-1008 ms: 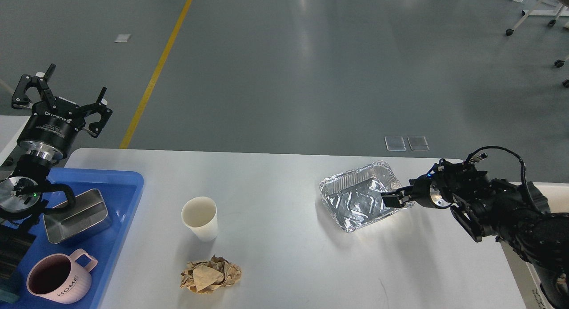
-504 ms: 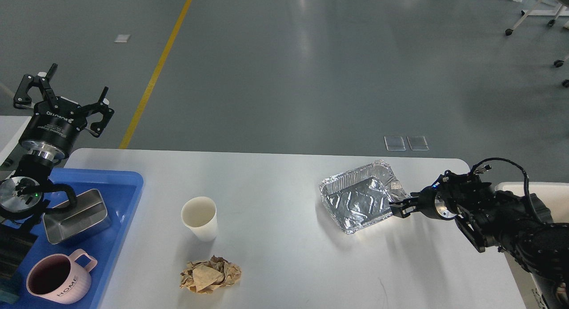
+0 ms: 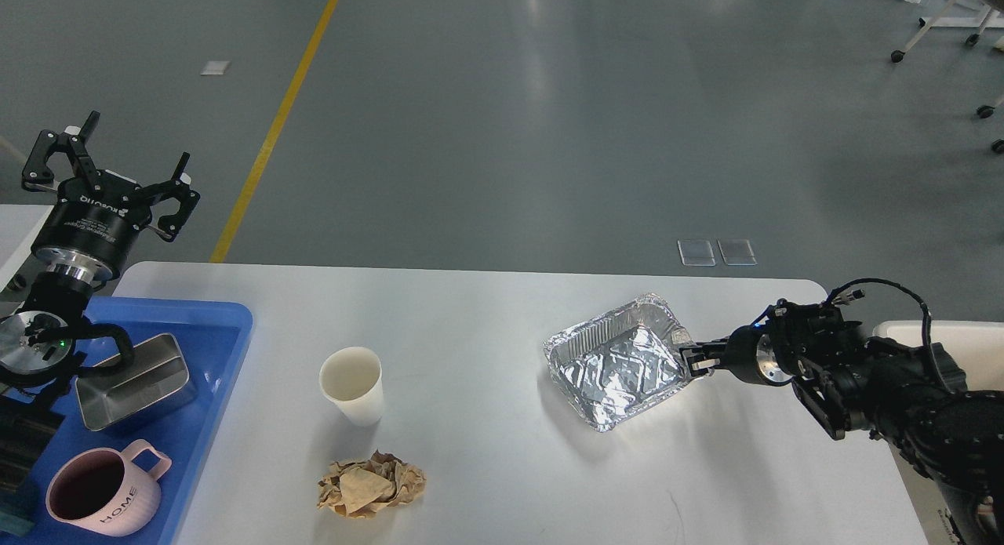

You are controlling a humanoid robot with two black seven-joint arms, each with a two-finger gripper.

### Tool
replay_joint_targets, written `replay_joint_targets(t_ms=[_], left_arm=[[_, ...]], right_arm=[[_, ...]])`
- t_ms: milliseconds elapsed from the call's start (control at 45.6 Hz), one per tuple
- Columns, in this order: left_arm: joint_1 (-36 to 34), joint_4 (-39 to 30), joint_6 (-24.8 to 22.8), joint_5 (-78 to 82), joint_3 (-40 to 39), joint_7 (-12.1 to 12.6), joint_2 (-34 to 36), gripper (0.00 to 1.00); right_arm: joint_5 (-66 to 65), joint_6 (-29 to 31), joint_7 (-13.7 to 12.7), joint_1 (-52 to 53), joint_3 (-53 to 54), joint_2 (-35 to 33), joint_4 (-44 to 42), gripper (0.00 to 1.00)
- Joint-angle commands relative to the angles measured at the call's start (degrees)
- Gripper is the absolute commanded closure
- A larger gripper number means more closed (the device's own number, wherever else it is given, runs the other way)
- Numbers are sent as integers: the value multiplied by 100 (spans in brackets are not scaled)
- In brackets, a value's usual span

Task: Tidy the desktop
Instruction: 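Grasp the foil tray's edge with the right gripper, then lift the foil tray with the right gripper and swing it back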

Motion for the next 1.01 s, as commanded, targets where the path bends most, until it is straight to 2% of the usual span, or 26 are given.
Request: replay_joint_targets(t_ms=[0, 241, 351, 460, 548, 745, 986], left_arm=[[0, 0, 4, 0, 8, 0, -7, 2], [0, 9, 13, 0, 8, 0, -25, 2], [0, 9, 21, 0, 17, 0, -25, 2], [-9, 9, 21, 9, 17, 0, -16, 2], [-9, 9, 30, 18, 17, 0, -16, 2], [-9, 26, 56, 26, 34, 0, -16, 2], [-18, 61, 250, 35, 34, 9, 2, 2]], right_arm=[[0, 29, 31, 5, 0, 15, 11, 98], [0, 169, 49, 102, 0, -11, 20, 100], [0, 292, 251, 251, 0, -116, 38, 100], [44, 512, 532, 462, 0, -423, 99, 100], [176, 705, 646, 629, 0, -731, 301, 100], [405, 960, 673, 972, 0, -1864, 1618, 100], [492, 969, 480, 1262, 27, -3332, 3280, 100]])
